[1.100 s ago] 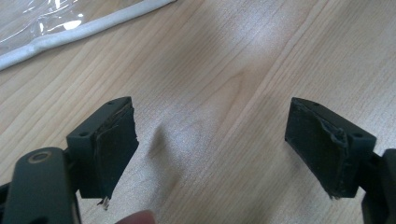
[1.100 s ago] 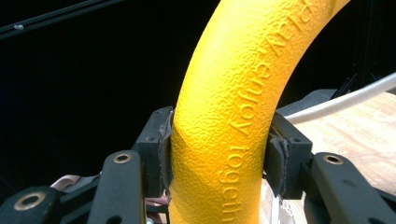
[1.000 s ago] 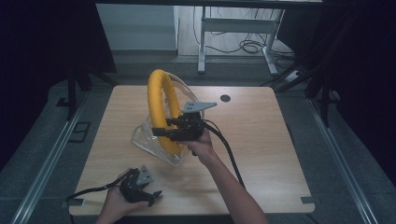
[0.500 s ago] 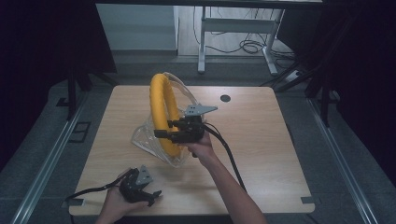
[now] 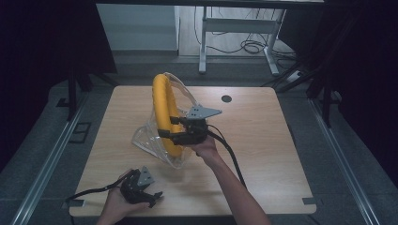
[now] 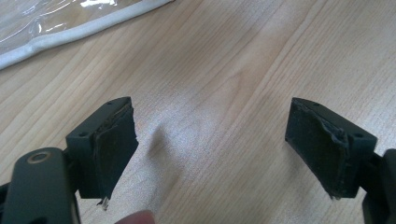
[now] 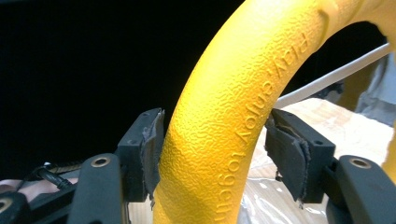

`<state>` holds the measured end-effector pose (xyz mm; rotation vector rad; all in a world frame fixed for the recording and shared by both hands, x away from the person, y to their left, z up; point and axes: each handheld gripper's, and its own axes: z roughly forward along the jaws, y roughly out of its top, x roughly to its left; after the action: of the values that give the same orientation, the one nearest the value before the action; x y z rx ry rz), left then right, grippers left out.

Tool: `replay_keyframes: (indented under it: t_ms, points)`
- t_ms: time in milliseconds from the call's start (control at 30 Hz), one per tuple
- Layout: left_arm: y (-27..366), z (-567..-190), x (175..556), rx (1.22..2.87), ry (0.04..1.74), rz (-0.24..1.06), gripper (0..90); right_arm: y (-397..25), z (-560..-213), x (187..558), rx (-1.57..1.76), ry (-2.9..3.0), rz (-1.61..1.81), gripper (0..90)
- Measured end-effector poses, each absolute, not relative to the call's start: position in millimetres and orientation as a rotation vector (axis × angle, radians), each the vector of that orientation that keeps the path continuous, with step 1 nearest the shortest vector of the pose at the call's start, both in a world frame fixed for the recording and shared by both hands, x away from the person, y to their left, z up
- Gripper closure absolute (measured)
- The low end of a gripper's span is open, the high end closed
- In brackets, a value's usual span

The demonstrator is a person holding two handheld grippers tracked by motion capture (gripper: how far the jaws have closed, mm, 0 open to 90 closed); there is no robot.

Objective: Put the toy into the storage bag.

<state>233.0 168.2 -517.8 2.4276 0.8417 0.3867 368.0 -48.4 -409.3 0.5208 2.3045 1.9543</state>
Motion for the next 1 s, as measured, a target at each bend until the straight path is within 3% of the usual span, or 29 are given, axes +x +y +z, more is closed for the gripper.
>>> replay_keyframes:
  t_ms: [333,1000]
  points:
    - [168,-518,233,2.430,0.838,0.389,16.4,-60,-402,360,0.496,2.261,1.943,33.5]
    - [167,-518,233,2.430,0.848,0.390,16.4,-121,-421,340,0.557,2.277,1.762,36.5]
